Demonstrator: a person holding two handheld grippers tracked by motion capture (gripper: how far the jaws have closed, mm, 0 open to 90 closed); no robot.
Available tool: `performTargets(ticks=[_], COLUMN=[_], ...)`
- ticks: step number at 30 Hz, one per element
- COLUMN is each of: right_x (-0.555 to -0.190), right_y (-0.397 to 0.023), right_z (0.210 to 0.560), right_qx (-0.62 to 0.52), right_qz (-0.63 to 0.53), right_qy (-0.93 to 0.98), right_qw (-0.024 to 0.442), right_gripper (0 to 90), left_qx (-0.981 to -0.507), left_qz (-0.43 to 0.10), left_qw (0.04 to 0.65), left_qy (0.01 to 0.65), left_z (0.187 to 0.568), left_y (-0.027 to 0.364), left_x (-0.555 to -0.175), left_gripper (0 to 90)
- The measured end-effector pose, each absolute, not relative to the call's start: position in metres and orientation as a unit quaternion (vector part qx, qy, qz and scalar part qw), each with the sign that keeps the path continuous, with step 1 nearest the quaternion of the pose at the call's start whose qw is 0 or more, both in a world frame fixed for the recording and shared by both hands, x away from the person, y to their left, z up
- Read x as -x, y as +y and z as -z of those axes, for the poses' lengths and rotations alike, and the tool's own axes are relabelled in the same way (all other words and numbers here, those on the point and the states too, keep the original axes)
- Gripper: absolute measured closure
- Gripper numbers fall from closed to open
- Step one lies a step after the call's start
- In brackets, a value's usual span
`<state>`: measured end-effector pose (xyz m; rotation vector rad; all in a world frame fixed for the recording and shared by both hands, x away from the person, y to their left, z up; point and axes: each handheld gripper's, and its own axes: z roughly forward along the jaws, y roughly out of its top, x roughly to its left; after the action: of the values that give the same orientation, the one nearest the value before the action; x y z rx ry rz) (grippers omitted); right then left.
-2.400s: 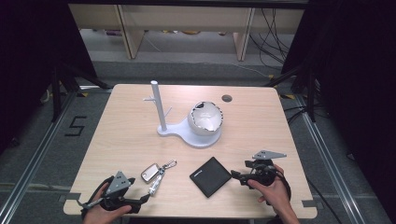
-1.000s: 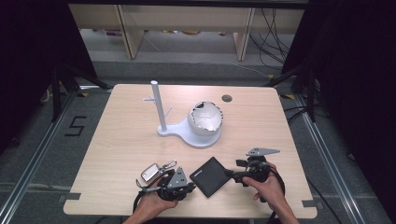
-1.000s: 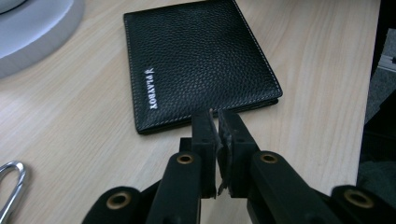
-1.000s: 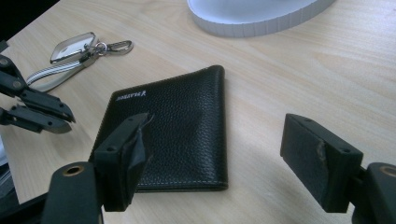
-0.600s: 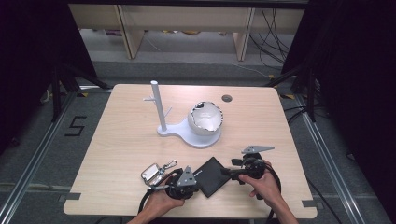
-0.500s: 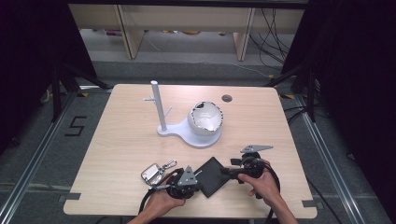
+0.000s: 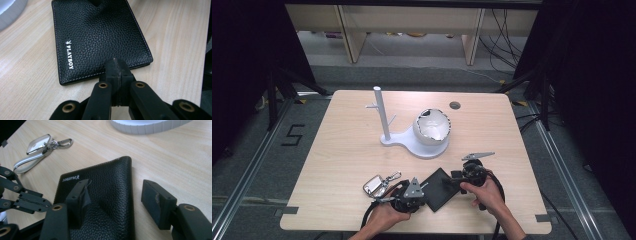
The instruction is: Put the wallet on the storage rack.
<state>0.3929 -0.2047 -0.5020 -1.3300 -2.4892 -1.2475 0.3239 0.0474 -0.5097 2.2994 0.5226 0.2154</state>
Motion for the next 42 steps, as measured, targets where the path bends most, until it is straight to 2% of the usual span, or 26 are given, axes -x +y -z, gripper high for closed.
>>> performTargets(ticks=[5,7,9,10,12,13,15,17,18,23,28,30,31,35,37,38,39,42], right_x=[-0.396,-0.396,-0.397,-0.398,-0.398,-0.398,-0.398,-0.398,-0.397,-0.396,-0.395,-0.393,-0.392,-0.390,-0.385,-0.385,-0.385,-0.383], right_y=[-0.202,-0.200,-0.200,-0.199,-0.201,-0.201,-0.205,-0.207,-0.209,-0.210,-0.209,-0.207,-0.206,-0.204,-0.201,-0.201,-0.200,-0.198], right_z=[0.505,0.506,0.507,0.509,0.508,0.508,0.507,0.506,0.502,0.500,0.496,0.494,0.490,0.486,0.480,0.480,0.478,0.472], right_qx=[0.436,0.444,0.439,0.441,0.456,0.456,0.461,0.461,0.471,0.467,0.453,0.458,0.442,0.429,0.432,0.432,0.415,0.401], right_qz=[0.400,0.398,0.397,0.404,0.401,0.401,0.422,0.432,0.449,0.456,0.458,0.458,0.467,0.475,0.480,0.480,0.487,0.493], right_qy=[-0.805,-0.801,-0.805,-0.799,-0.792,-0.792,-0.777,-0.770,-0.751,-0.749,-0.760,-0.756,-0.762,-0.766,-0.760,-0.760,-0.766,-0.770], right_qw=[0.041,0.059,0.050,0.064,0.064,0.064,0.080,0.085,0.112,0.112,0.086,0.092,0.075,0.064,0.073,0.073,0.060,0.056], right_gripper=[44.1,46.6,47.7,48.5,54.4,54.4,61.5,63.9,66.8,68.0,76.0,76.8,78.4,79.5,80.2,80.2,80.4,80.8], left_qx=[-0.899,-0.899,-0.898,-0.900,-0.899,-0.899,-0.903,-0.902,-0.901,-0.902,-0.902,-0.902,-0.902,-0.905,-0.896,-0.896,-0.896,-0.884], left_qz=[-0.081,-0.078,-0.076,-0.078,-0.078,-0.078,-0.081,-0.081,-0.079,-0.077,-0.077,-0.078,-0.078,-0.070,-0.071,-0.071,-0.068,-0.069], left_qw=[0.377,0.378,0.378,0.377,0.379,0.379,0.371,0.371,0.373,0.374,0.373,0.372,0.372,0.369,0.382,0.382,0.383,0.395], left_qy=[0.207,0.206,0.210,0.206,0.208,0.208,0.204,0.205,0.206,0.204,0.205,0.205,0.205,0.200,0.215,0.215,0.216,0.240], left_z=[0.510,0.510,0.511,0.511,0.511,0.511,0.510,0.510,0.511,0.511,0.511,0.510,0.510,0.509,0.502,0.502,0.499,0.491], left_y=[0.048,0.047,0.047,0.047,0.047,0.047,0.048,0.048,0.047,0.047,0.047,0.047,0.047,0.047,0.051,0.051,0.054,0.063], left_x=[-0.324,-0.323,-0.323,-0.323,-0.323,-0.323,-0.324,-0.324,-0.323,-0.323,-0.323,-0.323,-0.323,-0.321,-0.320,-0.320,-0.319,-0.314], left_gripper=[89.3,89.3,89.3,89.3,89.3,89.3,89.2,89.2,89.2,89.2,89.1,88.9,87.9,79.2,73.2,65.6,65.6,56.2])
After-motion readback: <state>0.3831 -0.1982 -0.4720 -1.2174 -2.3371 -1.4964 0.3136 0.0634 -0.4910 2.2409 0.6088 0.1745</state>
